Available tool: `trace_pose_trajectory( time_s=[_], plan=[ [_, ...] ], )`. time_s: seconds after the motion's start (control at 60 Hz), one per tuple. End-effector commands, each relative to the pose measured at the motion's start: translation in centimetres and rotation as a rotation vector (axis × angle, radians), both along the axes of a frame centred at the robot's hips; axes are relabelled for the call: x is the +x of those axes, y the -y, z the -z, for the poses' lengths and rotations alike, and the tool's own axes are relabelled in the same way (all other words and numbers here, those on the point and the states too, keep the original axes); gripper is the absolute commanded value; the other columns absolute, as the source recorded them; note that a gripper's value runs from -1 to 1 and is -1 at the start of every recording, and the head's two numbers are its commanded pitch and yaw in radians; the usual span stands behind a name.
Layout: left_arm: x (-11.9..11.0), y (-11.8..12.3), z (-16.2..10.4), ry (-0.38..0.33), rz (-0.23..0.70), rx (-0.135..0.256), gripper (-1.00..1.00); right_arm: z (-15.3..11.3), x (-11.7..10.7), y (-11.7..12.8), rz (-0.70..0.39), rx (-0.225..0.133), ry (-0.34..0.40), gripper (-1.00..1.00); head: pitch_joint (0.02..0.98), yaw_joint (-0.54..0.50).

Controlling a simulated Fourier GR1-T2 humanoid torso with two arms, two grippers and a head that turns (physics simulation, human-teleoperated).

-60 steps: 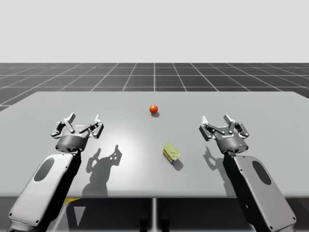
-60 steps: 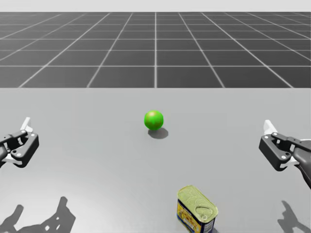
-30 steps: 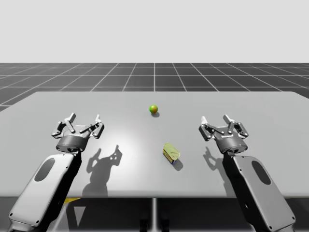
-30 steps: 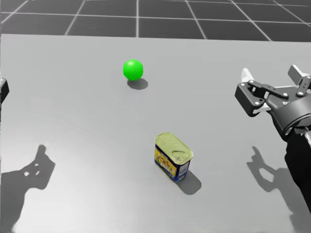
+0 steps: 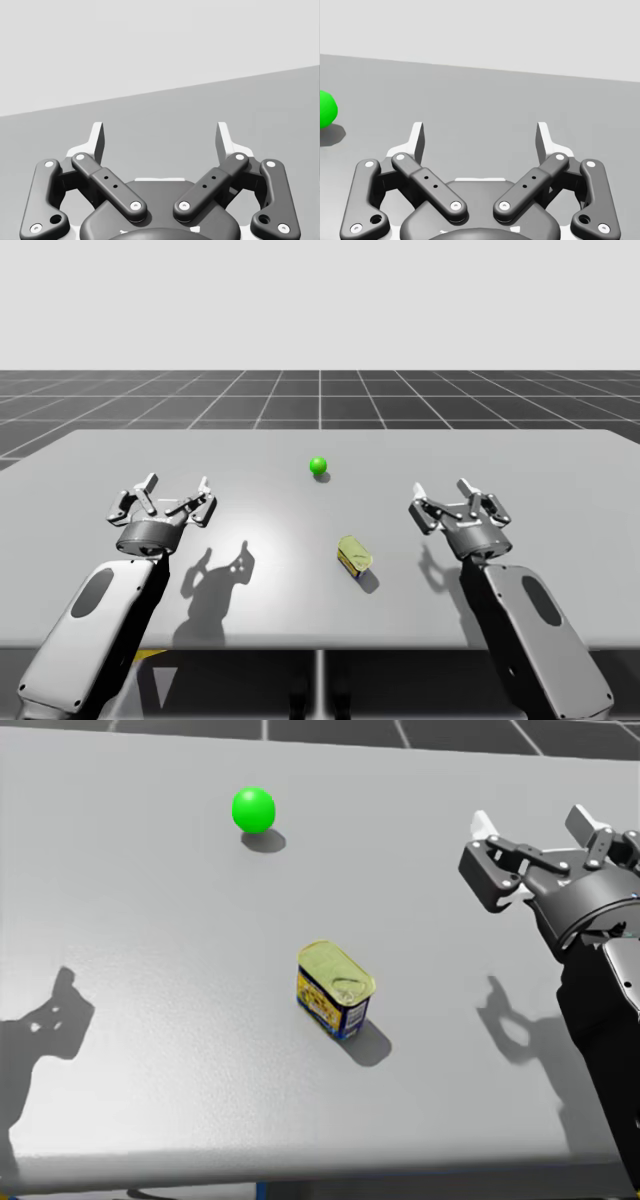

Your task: Watch the red light. When it turns green, pick up the object.

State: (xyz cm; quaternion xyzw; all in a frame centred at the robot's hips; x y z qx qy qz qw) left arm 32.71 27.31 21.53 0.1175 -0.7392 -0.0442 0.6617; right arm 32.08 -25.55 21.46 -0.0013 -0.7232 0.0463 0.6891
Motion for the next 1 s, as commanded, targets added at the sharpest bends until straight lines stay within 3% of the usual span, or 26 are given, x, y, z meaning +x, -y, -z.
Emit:
trace_pose_trajectory(
  time_s=[0.017,0.083,0.15,0.217,0.367,0.5,0.6,0.683,1.0],
  plan=[
    [-0.1,0.1,0.0,-0.003,-0.001,-0.006,-1.00,-1.1,-1.3,-0.5,-0.074,0.042,0.002,-1.00,0.843,-0.11],
    [-0.1,0.1,0.0,-0.007,-0.002,-0.007,-1.00,-1.6,-2.3,-0.8,-0.121,0.056,-0.005,-1.00,0.841,-0.11],
    [-0.1,0.1,0.1,-0.009,-0.002,-0.009,-1.00,-1.9,-3.6,-1.3,-0.173,0.036,-0.006,-1.00,0.839,-0.10],
    [-0.2,0.1,0.1,-0.011,-0.002,-0.011,-1.00,-1.8,-5.1,-2.0,-0.235,0.038,-0.022,-1.00,0.839,-0.10],
    [-0.1,0.2,0.2,-0.015,-0.001,-0.012,-1.00,-0.2,-7.8,-3.1,-0.332,0.009,-0.065,-1.00,0.841,-0.10],
    [-0.1,0.2,0.3,-0.018,0.000,-0.011,-1.00,1.5,-9.9,-3.7,-0.406,0.021,-0.106,-1.00,0.846,-0.10],
    [-0.1,0.3,0.4,-0.019,0.002,-0.009,-1.00,3.0,-11.2,-4.3,-0.460,0.003,-0.131,-1.00,0.846,-0.11],
    [0.0,0.3,0.4,-0.021,0.002,-0.008,-1.00,3.8,-11.7,-4.7,-0.482,-0.007,-0.150,-1.00,0.845,-0.12],
    [0.1,0.3,0.5,-0.023,0.001,-0.007,-1.00,6.4,-11.7,-6.3,-0.540,0.013,-0.223,-1.00,0.849,-0.12]
  ],
)
